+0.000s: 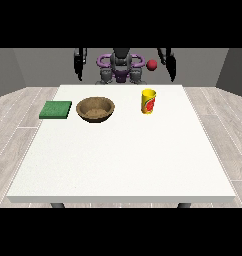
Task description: Pick the cup and pour the ball into the bowl, then pick the bowl and place it on the pad
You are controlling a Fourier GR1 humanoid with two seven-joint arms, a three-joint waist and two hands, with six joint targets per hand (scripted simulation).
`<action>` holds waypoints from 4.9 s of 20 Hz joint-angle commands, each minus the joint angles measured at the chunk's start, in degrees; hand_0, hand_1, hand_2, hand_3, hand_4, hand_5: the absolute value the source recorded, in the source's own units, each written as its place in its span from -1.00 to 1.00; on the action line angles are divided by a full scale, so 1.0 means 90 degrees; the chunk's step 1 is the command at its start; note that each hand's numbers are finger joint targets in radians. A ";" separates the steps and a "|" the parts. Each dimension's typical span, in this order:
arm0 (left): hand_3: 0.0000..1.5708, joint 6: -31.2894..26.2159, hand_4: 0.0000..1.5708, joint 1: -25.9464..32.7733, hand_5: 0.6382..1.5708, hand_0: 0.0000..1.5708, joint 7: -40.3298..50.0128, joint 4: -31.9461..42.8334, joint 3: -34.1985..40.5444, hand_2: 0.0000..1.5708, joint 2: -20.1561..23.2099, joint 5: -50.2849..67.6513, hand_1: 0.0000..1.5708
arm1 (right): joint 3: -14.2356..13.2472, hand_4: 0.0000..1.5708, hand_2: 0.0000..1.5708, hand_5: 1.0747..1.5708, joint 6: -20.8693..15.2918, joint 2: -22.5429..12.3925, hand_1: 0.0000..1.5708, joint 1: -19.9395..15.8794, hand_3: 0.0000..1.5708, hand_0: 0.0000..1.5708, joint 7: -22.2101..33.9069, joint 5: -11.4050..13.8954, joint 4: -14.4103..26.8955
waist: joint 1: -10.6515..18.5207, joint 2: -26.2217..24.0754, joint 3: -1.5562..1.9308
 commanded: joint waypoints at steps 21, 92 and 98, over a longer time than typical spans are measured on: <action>-1.00 0.0196 -1.00 -0.0419 0.60 -1.00 -0.0171 -0.1763 -0.0668 -1.00 -0.0557 0.0598 -1.00 | -0.0754 -1.00 -1.00 0.97 0.0304 -0.0019 -1.00 -0.0360 -1.00 -1.00 -0.0973 -0.0727 0.0034 | -0.0132 0.0064 0.0081; 1.00 0.3467 0.33 -0.4169 1.00 0.71 0.0470 0.4406 -0.2050 1.00 -0.0839 -0.5850 0.71 | -0.2610 -1.00 -1.00 0.93 0.2350 -0.2275 -1.00 -0.1781 -1.00 -1.00 -0.3246 -0.1369 0.5456 | -0.0133 -0.0358 0.0083; 1.00 0.3149 0.16 -0.4628 1.00 0.19 0.1496 0.4240 -0.2661 1.00 -0.0845 -0.6763 0.19 | -0.2587 -1.00 -1.00 0.90 0.2498 -0.2374 -1.00 -0.1943 -1.00 -1.00 -0.3538 -0.1298 0.5726 | -0.0247 -0.0169 0.0084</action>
